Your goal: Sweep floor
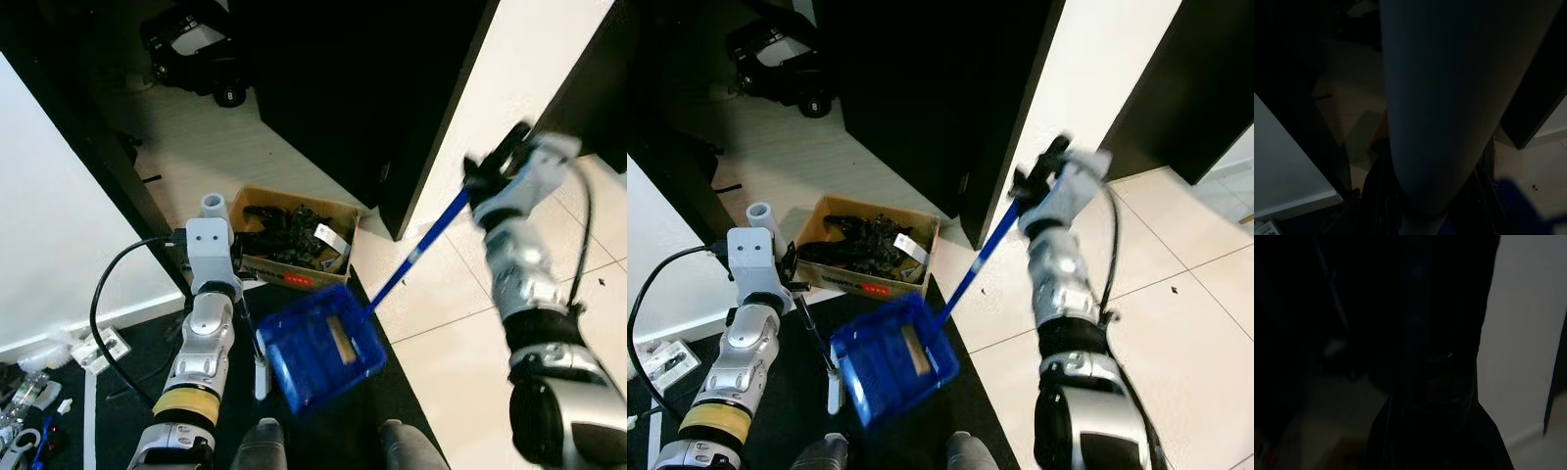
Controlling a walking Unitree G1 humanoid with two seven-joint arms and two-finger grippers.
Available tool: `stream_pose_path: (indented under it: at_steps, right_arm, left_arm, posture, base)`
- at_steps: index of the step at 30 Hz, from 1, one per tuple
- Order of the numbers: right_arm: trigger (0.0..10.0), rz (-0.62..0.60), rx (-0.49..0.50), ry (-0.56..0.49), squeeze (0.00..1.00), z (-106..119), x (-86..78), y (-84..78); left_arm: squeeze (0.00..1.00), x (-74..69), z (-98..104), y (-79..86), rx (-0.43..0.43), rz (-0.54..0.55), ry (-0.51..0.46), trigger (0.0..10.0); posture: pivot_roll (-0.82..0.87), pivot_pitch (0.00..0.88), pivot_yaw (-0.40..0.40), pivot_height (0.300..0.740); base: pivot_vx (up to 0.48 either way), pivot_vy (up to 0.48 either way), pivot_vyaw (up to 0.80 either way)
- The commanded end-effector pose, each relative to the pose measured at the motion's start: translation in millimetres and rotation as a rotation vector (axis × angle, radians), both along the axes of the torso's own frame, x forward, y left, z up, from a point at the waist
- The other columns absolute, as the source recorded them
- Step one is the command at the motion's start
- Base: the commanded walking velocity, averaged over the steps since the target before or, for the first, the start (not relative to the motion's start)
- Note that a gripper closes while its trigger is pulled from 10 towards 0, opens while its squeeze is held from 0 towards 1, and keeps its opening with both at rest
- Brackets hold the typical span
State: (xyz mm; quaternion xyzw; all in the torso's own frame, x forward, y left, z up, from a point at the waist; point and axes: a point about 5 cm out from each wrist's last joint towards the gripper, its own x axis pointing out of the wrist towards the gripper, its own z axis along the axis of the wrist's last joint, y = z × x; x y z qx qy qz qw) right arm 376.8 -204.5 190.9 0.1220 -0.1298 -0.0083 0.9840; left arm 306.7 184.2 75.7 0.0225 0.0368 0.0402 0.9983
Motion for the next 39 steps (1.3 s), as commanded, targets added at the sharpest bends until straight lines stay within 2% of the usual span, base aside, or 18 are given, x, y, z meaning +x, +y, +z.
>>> stream_pose_path:
  at_steps: [1,2,4,7,39]
  right_arm:
    - [10.0,-0.042,0.024,-0.097,0.00,21,-0.6,-9.8]
    - [10.0,-0.042,0.024,-0.097,0.00,21,-0.6,-9.8]
    - [10.0,-0.055,0.022,-0.139,0.00,37,2.1,-15.5]
    - [10.0,-0.062,0.019,-0.140,0.00,39,3.5,-17.9]
    - [10.0,-0.060,0.018,-0.121,0.00,35,7.4,-16.4]
  left_arm:
    - [0.00,-2.8,-7,2.9,0.009,0.009,0.031,10.0]
    - [0.00,-2.8,-7,2.9,0.009,0.009,0.031,10.0]
    - [0.00,-2.7,-7,2.5,0.011,0.006,0.029,10.0]
    - [0.00,-2.4,-6,2.2,0.011,0.005,0.025,10.0]
    - [0.00,-2.7,-3,5.0,0.011,0.008,0.012,10.0]
  posture:
    - [-0.01,0.086,-0.021,0.740]
    - [-0.01,0.086,-0.021,0.740]
    - [-0.01,0.085,-0.021,0.740]
    - [-0.01,0.086,-0.022,0.740]
    - [0.00,0.096,-0.023,0.740]
  base:
    - [0.274,0.000,0.00]
    - [0.274,0.000,0.00]
    - [0.300,0.000,0.00]
    - [0.331,0.000,0.00]
    - [0.382,0.000,0.00]
